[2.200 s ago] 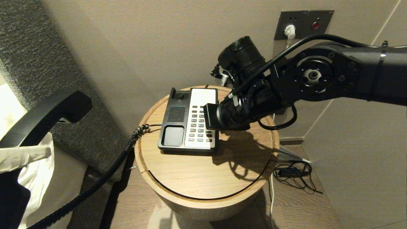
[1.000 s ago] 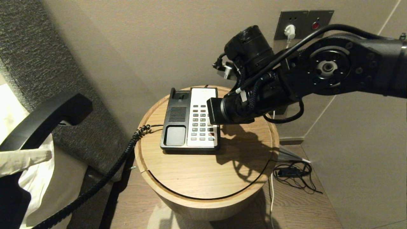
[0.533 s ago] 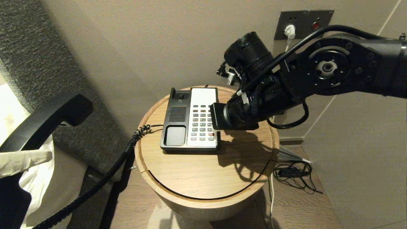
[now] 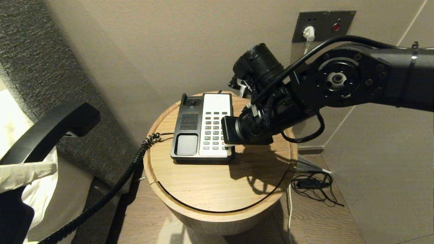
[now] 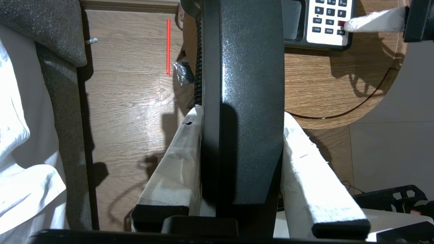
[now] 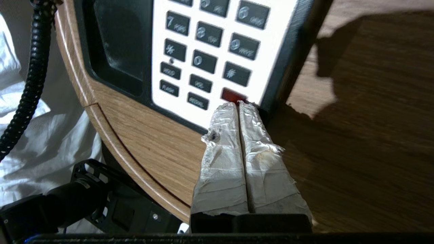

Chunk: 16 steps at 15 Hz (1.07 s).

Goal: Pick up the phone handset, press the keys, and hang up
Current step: Dial the number

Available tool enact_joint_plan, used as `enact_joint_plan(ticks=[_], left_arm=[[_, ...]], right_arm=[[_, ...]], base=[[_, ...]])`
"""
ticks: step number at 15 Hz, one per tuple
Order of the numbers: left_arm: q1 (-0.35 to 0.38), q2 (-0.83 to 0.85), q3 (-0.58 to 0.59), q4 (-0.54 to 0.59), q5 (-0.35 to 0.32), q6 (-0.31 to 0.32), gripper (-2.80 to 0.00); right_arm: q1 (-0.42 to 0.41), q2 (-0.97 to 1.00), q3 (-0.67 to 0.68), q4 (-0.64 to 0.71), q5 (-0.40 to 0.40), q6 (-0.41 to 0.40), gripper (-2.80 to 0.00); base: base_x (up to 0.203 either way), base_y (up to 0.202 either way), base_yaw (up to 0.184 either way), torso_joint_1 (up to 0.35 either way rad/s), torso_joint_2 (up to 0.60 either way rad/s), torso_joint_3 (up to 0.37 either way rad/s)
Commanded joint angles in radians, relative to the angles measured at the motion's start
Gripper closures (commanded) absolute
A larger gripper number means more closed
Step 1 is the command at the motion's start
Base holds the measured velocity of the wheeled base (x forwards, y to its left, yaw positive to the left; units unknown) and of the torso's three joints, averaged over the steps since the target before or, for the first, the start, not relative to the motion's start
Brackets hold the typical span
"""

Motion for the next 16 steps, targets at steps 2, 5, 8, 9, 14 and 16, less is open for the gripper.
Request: enact_joint_plan(ticks=[2, 5, 8, 9, 14, 16], left_arm=[[0.000, -0.004, 0.004, 0.004, 0.003, -0.003, 0.00], [0.001, -0.005, 0.008, 0.004, 0.003, -0.003, 0.00], [0.000, -0.008, 0.008, 0.004, 0.003, -0.003, 0.00], [0.000, -0.010, 0.008, 0.004, 0.003, -0.003, 0.00], [0.000, -0.011, 0.011, 0.004, 0.003, -0.003, 0.00], [0.000, -0.010, 0.019, 0.004, 0.003, -0.003, 0.00]], right_arm=[[0.003, 0.010, 0.001, 0.006, 0.000, 0.002, 0.00], [0.003, 0.011, 0.001, 0.006, 0.000, 0.002, 0.00], [0.003, 0.018, 0.001, 0.004, -0.003, -0.008, 0.00], [0.003, 0.020, 0.001, 0.003, -0.006, -0.009, 0.00], [0.001, 0.025, 0.001, 0.003, -0.009, -0.014, 0.00], [0.001, 0.005, 0.001, 0.008, -0.009, -0.012, 0.00]], base=[[0.000, 0.000, 0.000, 0.000, 0.00, 0.000], [0.000, 0.000, 0.000, 0.000, 0.00, 0.000], [0.000, 0.000, 0.000, 0.000, 0.00, 0.000], [0.000, 0.000, 0.000, 0.000, 0.00, 0.000], [0.000, 0.000, 0.000, 0.000, 0.00, 0.000], [0.000, 0.000, 0.000, 0.000, 0.00, 0.000]])
